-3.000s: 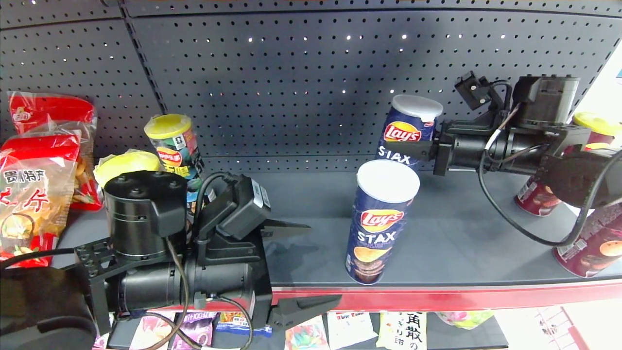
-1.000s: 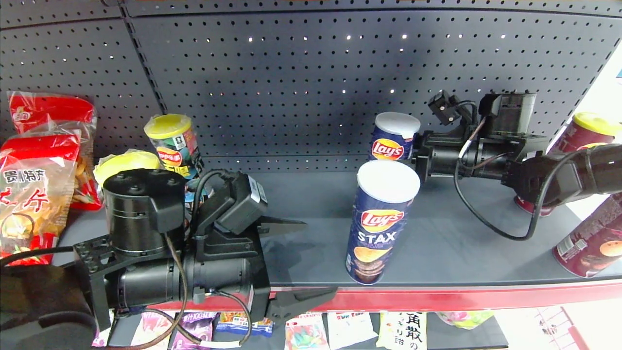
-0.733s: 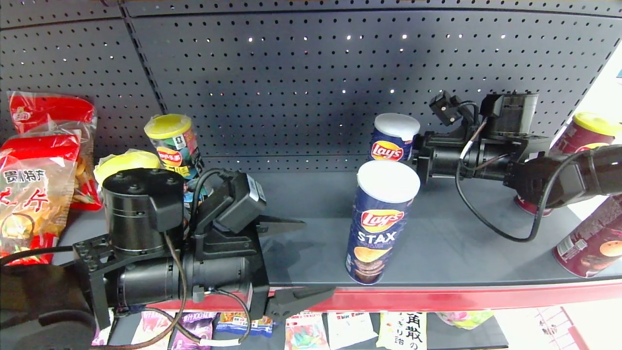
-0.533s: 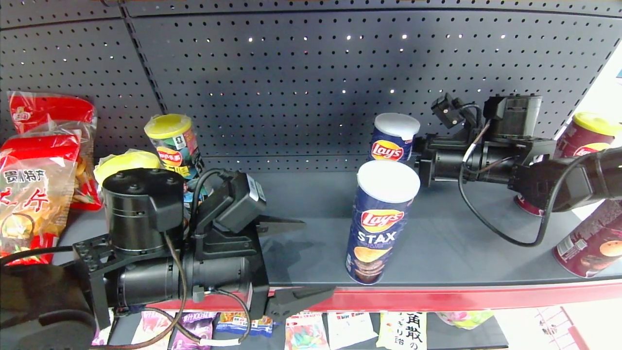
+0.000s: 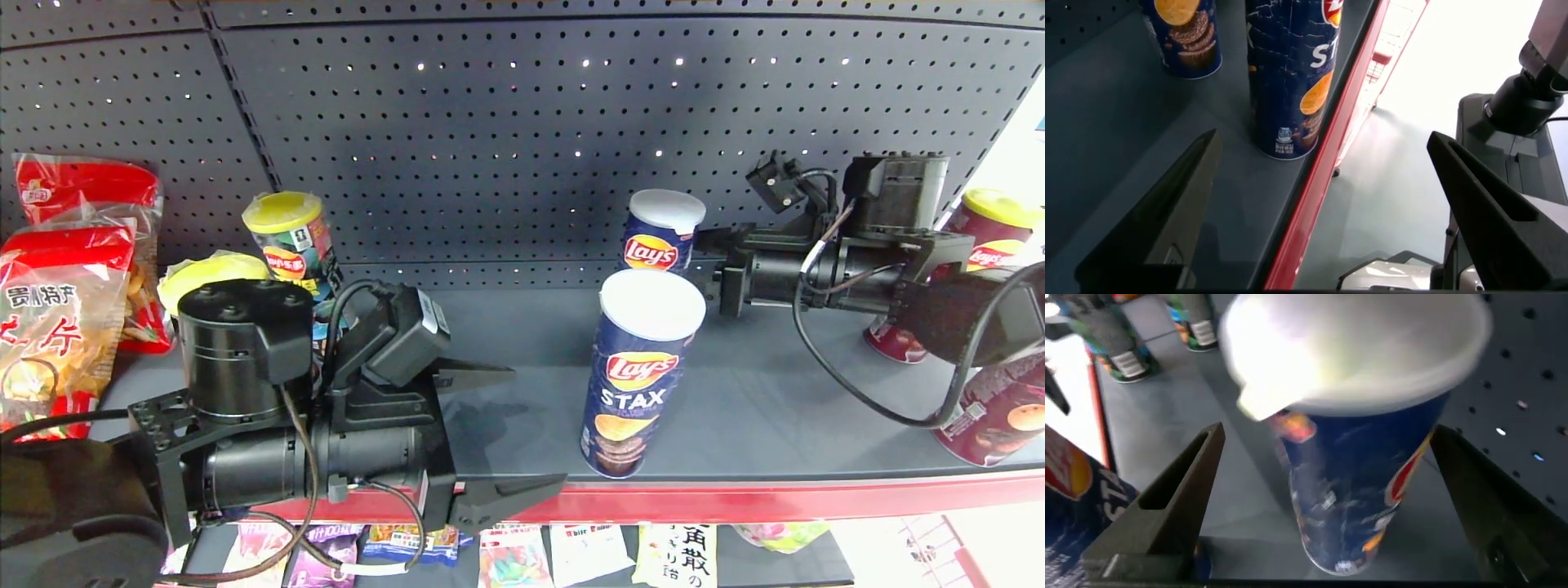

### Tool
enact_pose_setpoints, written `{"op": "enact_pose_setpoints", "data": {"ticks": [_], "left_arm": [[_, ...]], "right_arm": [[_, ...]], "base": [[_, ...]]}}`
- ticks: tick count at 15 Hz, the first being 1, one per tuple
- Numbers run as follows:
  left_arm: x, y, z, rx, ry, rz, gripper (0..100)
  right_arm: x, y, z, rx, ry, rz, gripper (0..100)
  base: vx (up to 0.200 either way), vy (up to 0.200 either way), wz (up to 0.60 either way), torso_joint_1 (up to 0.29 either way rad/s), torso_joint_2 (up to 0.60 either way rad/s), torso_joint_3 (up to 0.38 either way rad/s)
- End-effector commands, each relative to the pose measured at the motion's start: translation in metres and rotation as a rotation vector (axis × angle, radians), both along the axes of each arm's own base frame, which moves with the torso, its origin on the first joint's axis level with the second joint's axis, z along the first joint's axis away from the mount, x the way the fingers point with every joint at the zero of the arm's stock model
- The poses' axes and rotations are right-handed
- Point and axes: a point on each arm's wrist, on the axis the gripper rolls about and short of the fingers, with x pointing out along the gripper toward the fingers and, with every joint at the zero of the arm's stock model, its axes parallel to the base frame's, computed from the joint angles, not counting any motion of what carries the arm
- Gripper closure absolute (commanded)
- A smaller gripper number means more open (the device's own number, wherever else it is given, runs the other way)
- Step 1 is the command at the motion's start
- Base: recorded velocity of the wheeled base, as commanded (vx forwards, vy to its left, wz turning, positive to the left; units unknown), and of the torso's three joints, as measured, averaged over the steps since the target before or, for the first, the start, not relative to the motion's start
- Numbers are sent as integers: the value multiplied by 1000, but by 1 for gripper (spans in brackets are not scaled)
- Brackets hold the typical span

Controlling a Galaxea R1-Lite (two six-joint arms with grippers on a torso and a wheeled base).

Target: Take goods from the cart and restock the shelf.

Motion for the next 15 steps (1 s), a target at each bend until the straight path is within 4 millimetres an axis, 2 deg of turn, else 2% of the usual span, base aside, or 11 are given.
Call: {"op": "enact_pose_setpoints", "data": {"ticks": [1,9,15], "left_arm": [[0,0,0,-1,-2,1,0],[3,0,1,-1,-5,15,0],[2,4,-5,19,10,46,0]], "right_arm": [[-9,-2,4,-1,-7,-11,0],[-41,-9,11,-7,-13,-46,0],[-81,-20,6,-22,9,-89,0]], "base": [[0,0,0,0,0,0],[0,0,0,0,0,0],[0,0,0,0,0,0]]}}
